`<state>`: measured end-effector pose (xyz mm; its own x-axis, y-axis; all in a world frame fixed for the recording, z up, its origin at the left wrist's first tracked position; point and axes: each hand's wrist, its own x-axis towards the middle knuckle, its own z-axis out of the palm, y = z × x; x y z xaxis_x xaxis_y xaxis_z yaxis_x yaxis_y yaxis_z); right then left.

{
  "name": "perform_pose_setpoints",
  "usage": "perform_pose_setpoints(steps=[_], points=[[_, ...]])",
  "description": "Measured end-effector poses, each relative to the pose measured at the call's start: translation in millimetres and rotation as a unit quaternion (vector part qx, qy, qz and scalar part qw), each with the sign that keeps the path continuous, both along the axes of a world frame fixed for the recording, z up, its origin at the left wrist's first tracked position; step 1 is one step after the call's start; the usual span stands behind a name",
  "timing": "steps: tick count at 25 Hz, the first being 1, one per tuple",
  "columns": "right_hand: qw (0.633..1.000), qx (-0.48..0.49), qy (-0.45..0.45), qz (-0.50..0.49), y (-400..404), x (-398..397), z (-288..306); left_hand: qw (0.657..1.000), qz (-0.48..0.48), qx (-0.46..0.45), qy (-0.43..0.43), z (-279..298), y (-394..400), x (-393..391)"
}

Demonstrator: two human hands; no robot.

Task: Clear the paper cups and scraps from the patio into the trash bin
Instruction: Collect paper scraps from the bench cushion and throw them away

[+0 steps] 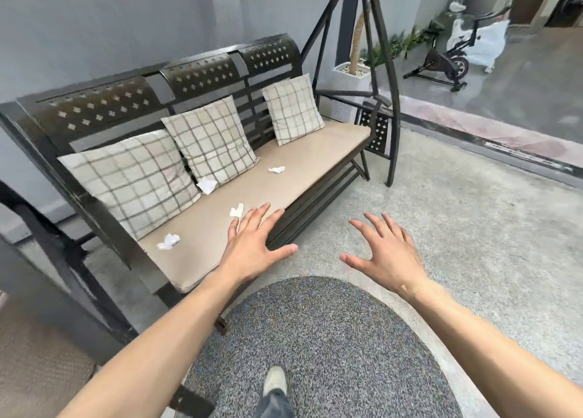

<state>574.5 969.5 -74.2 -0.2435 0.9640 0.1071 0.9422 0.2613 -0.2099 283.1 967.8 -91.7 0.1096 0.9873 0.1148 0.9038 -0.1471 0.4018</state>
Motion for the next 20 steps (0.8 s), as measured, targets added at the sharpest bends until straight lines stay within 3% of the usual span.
perform_pose_setpoints(steps=[8, 20], points=[[1.000, -0.004, -0.001, -0.002, 153.2, -49.3, 5.1, 1.000, 0.008, -0.008, -0.020, -2.1, 151.0, -48.8], [0.995, 0.000, 0.008, 0.100, 384.3, -97.1, -6.6, 0.993, 0.110, -0.010, -0.034, -16.9, 327.0, -86.2]])
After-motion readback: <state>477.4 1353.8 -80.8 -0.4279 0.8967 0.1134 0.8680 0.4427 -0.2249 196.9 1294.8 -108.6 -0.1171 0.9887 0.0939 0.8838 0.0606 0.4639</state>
